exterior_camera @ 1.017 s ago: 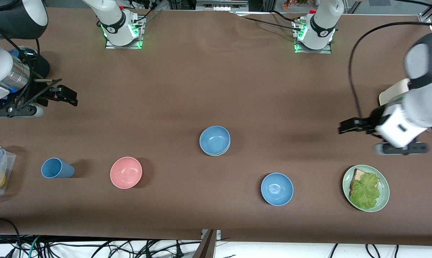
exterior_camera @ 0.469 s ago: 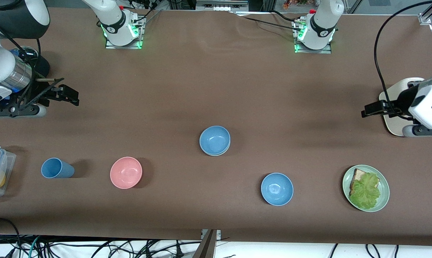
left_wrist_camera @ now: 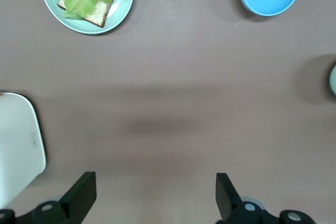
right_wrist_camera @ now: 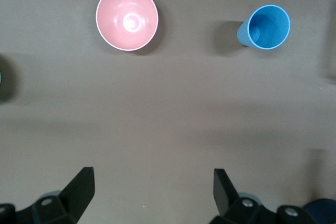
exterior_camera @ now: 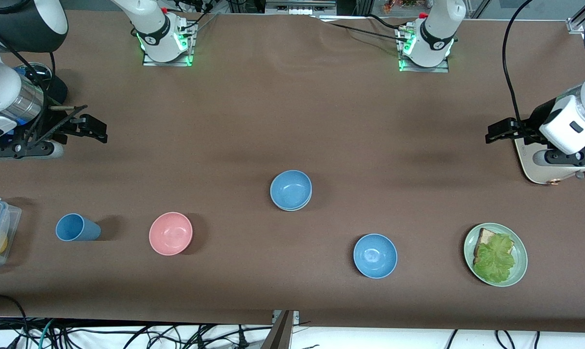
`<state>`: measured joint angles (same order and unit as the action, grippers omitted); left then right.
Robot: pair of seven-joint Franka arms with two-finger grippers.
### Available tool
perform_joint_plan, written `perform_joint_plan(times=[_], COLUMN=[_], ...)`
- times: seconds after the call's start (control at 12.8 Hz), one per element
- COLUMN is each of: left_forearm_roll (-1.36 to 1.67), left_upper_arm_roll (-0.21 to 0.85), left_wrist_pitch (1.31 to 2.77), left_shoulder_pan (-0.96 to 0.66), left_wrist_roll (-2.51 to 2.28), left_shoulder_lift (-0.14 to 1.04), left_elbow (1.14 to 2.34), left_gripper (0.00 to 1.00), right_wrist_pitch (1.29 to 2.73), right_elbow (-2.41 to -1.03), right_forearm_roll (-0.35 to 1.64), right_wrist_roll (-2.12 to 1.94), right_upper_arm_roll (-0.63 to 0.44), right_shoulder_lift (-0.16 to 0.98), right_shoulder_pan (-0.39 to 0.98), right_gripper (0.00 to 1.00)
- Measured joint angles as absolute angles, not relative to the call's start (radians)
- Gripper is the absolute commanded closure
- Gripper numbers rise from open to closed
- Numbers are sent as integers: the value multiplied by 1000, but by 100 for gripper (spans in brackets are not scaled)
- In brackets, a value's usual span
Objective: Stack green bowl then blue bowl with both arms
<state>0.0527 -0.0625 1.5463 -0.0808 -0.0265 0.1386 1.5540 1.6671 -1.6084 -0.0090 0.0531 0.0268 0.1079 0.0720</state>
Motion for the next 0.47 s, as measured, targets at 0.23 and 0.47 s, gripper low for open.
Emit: perform_joint_plan(times=[0.23, 0.47], left_forearm_roll=[40, 40], left_upper_arm_roll=[-53, -53], left_wrist_pitch=[1549, 1553], left_shoulder_pan=[-80, -79], left_wrist_roll=[-27, -26], left_shoulder_lift=[141, 150], left_elbow=[1554, 1542], left_gripper=[0, 0], right_wrist_pitch=[1667, 1668], right_elbow=[-1608, -1608], right_forearm_roll=[-9, -9], right_wrist_roll=[51, 38], right_upper_arm_roll=[27, 27], right_shoulder_lift=[108, 108], right_shoulder_pan=[72, 72], right_gripper=[0, 0])
